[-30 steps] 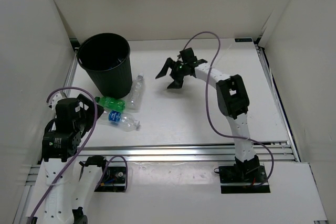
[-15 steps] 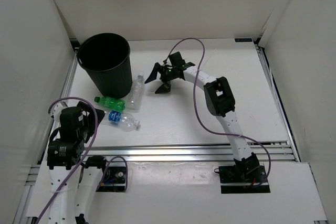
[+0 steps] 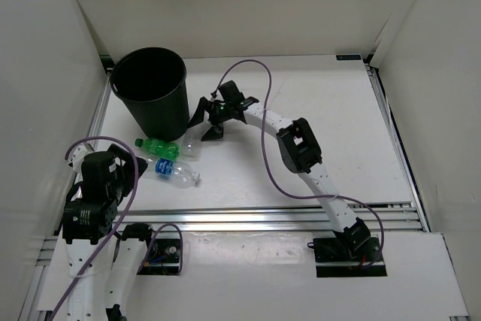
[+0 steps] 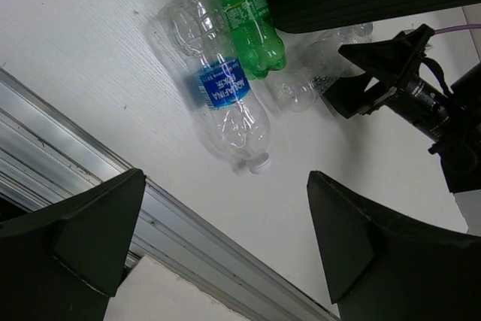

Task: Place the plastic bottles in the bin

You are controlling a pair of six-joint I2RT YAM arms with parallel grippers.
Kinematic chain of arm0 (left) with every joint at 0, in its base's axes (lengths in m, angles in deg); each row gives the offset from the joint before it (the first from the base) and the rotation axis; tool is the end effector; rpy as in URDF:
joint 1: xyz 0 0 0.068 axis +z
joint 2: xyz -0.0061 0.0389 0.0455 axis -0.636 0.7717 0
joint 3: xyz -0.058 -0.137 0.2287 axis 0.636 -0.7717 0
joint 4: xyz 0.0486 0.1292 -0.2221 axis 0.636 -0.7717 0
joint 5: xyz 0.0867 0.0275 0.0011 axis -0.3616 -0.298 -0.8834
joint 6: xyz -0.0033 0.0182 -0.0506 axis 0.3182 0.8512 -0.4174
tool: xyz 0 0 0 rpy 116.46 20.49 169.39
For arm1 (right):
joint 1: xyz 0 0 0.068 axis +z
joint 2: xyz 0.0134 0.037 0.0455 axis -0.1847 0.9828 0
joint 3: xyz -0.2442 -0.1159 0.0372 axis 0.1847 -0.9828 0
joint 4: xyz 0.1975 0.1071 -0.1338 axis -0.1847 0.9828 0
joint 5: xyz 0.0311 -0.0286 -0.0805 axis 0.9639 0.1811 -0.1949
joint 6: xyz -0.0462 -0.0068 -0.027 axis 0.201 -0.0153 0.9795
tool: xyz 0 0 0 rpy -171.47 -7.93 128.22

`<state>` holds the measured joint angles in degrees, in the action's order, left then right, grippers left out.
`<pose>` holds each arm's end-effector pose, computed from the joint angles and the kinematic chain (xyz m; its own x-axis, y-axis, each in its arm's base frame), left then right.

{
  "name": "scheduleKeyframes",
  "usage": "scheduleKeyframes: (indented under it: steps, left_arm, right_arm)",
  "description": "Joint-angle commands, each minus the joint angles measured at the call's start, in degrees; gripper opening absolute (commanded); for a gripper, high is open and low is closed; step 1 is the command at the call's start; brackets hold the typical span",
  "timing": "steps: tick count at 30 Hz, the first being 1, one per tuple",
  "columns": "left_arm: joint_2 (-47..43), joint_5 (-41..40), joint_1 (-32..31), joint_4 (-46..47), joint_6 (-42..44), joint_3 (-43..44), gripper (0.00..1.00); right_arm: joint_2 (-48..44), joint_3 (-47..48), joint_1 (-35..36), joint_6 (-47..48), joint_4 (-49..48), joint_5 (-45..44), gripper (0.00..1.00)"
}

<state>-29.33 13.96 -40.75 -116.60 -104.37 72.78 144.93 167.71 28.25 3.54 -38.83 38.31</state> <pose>0.0655 0.0065 0.3386 -0.3159 -0.7458 -0.5865 -0.6136 0.6321 -0.4733 0.4382 0.3837 0.1284 -0.9986 0.0129 -0.0512 -0.0387 0.4803 0.8763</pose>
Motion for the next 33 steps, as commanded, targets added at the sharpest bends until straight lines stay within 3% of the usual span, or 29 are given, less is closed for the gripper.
scheduleKeyframes:
  steps: [1, 5, 8, 10, 12, 16, 21, 24, 28, 29, 30, 32, 33]
  left_arm:
    - [0.2, -1.3, -0.2, -1.3, 1.2, 1.7, 1.00]
    - [0.2, -1.3, -0.2, -1.8, 1.2, 1.7, 1.00]
    - [0.2, -1.3, -0.2, -1.8, 1.2, 1.7, 1.00]
    - [0.2, -1.3, -0.2, -1.8, 1.2, 1.7, 1.00]
    - [0.2, -1.3, -0.2, -1.8, 1.2, 1.1, 1.00]
    - [-0.4, -1.3, -0.2, -0.8, -0.6, -0.1, 1.00]
    - [-2.1, -1.3, -0.2, 1.5, -3.0, -2.2, 1.00]
    - [-2.1, -1.9, -0.2, 2.0, -4.9, -3.7, 1.00]
    - [-0.3, -1.2, -0.2, 3.4, -4.9, -4.9, 1.00]
    - [0.2, -1.2, -0.2, 3.4, -4.9, -4.9, 1.00]
    - [0.8, -1.2, -0.2, 3.4, -4.9, -4.9, 1.00]
    - [2.8, -0.5, -0.2, 2.7, -3.5, -4.9, 1.00]
    - [3.4, -0.5, -0.2, 2.7, -2.7, -4.0, 1.00]
  right_arm:
    - [2.5, 0.8, 0.5, -0.8, 0.1, -1.6, 0.94]
    - [3.1, 0.8, 0.5, -0.8, 0.1, -1.6, 0.80]
    - [3.1, -0.4, 0.5, -0.3, -0.5, -0.2, 0.64]
    - [1.7, -3.8, -0.1, 1.0, -0.5, -0.2, 0.48]
    - [-1.9, -7.5, -1.4, 2.7, -0.5, -0.9, 0.33]
    - [-11.8, -15.7, -2.1, 7.7, 1.6, -2.4, 0.16]
    - [-27.1, -25.8, -3.2, 12.6, 3.0, -4.5, 0.13]
    - [-35.8, -24.2, -3.2, 13.4, 3.6, -8.7, 0.13]
    - [-35.3, -8.9, -1.1, 12.8, 4.2, -16.2, 0.12]
    - [-33.0, 2.8, -0.4, 12.8, 5.9, -16.2, 0.12]
    - [-28.3, 8.8, -0.4, 12.3, 5.9, -17.0, 0.12]
    - [-25.1, 15.8, 0.7, 9.5, -1.2, -17.0, 0.12]
    - [-25.1, 14.0, 0.7, 8.3, -5.2, -19.0, 0.12]
